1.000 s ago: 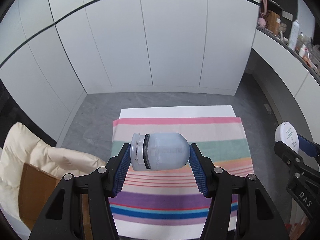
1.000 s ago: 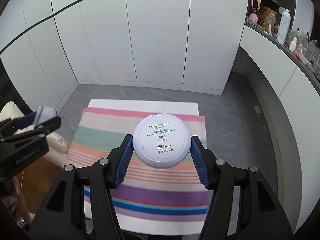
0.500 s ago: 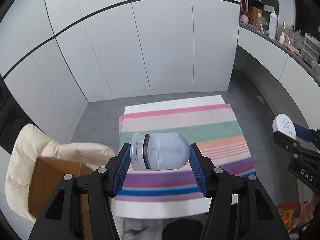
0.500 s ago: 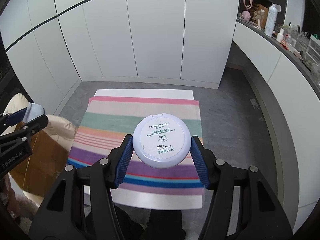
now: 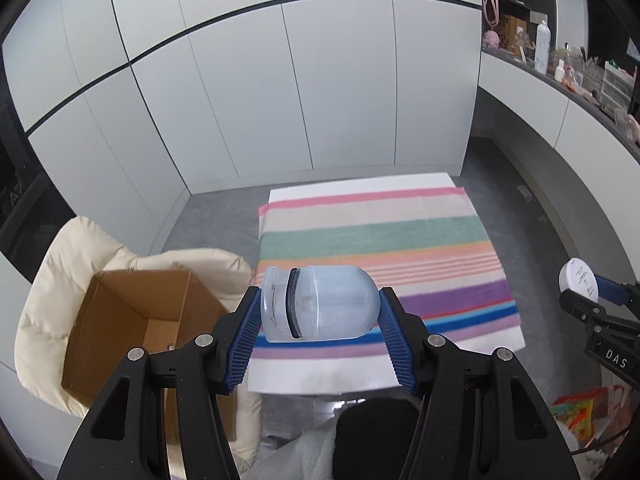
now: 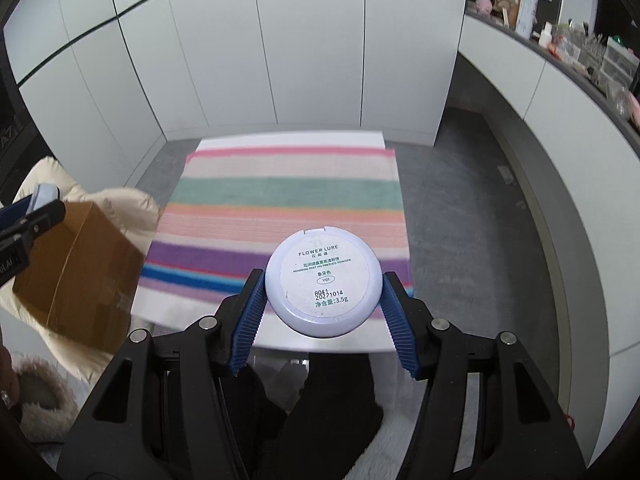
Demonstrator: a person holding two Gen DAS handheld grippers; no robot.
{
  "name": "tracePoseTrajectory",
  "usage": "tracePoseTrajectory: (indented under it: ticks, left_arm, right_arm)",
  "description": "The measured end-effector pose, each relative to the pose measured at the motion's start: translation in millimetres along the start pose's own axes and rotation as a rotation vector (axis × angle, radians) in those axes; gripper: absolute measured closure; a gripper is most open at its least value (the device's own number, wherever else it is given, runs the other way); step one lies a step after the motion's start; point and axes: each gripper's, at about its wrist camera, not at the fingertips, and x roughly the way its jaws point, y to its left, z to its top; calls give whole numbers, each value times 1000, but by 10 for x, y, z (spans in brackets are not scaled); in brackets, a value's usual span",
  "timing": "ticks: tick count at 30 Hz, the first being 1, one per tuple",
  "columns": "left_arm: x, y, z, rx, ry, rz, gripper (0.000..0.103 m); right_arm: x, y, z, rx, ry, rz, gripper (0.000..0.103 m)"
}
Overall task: Organize objects
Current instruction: 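Lift and carry the clear case and white jar with both tools over the box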
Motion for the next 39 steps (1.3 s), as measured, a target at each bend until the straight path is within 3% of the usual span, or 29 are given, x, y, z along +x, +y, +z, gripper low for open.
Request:
tracePoseTrajectory:
  ticks: [9, 24, 30, 39]
  left_arm:
    - [29, 77, -429, -8, 69, -49, 44]
    - [165, 475, -550, -79, 114, -28, 44]
    - [192, 887, -700, -162, 143, 21, 44]
    - [117, 1692, -1075, -311, 172, 132, 44]
  right_arm:
    - [4, 100, -446, -12, 70, 21, 43]
    - [120, 353, -420, -54, 92, 16, 43]
    - [228, 781, -346, -135, 104, 63, 43]
    - [351, 1859, -400, -333, 118, 201, 43]
